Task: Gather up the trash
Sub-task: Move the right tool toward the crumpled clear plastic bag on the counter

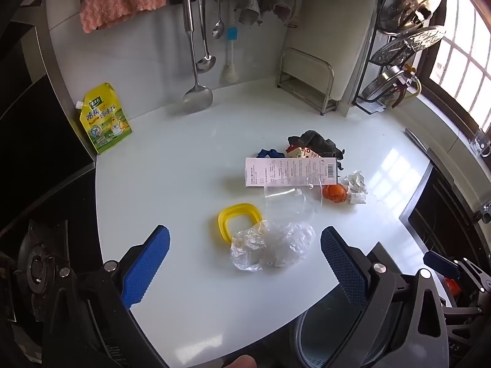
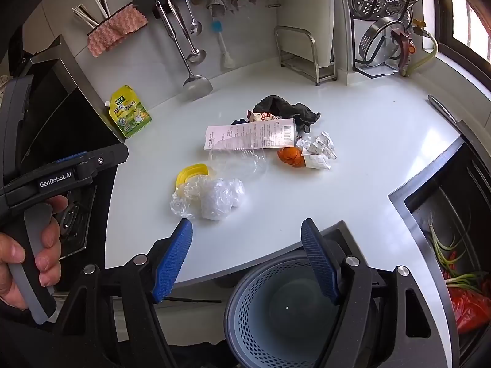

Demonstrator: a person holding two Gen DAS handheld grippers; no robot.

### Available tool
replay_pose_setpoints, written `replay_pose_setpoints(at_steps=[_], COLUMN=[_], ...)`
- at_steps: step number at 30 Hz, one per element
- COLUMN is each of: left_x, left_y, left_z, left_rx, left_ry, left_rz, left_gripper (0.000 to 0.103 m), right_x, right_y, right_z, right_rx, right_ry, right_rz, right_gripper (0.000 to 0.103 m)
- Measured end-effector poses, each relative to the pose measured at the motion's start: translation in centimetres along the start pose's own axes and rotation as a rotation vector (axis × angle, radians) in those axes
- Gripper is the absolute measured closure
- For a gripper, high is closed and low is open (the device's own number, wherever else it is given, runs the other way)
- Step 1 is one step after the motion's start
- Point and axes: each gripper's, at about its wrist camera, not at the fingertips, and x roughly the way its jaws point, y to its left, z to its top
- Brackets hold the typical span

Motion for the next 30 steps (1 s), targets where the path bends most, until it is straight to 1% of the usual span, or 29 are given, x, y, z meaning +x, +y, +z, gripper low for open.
replay_pose_setpoints(at_steps=[1,19,30], left_x=[0.4,0.0,-0.1], left_y=[1.0,1.8,1.7], left_z=[1.6,1.2,0.3], left_rx=[0.001,0.000,0.010], left_ry=[0.025,0.031,0.042], left_rz=[-0.015,-0.017,-0.013], left_gripper=[0.006,0.006,0.006], right_x=[0.0,-0.2,0.1], right_y=[0.0,0.4,0.6], right_z=[-0.1,-1.1,-1.8], right_rx=[0.003,0.001,0.014], right_ry=[0.002,-0.002,0.006], right_rz=[0.003,0.001,0.005], right_gripper=[0.033,0.033,0.033])
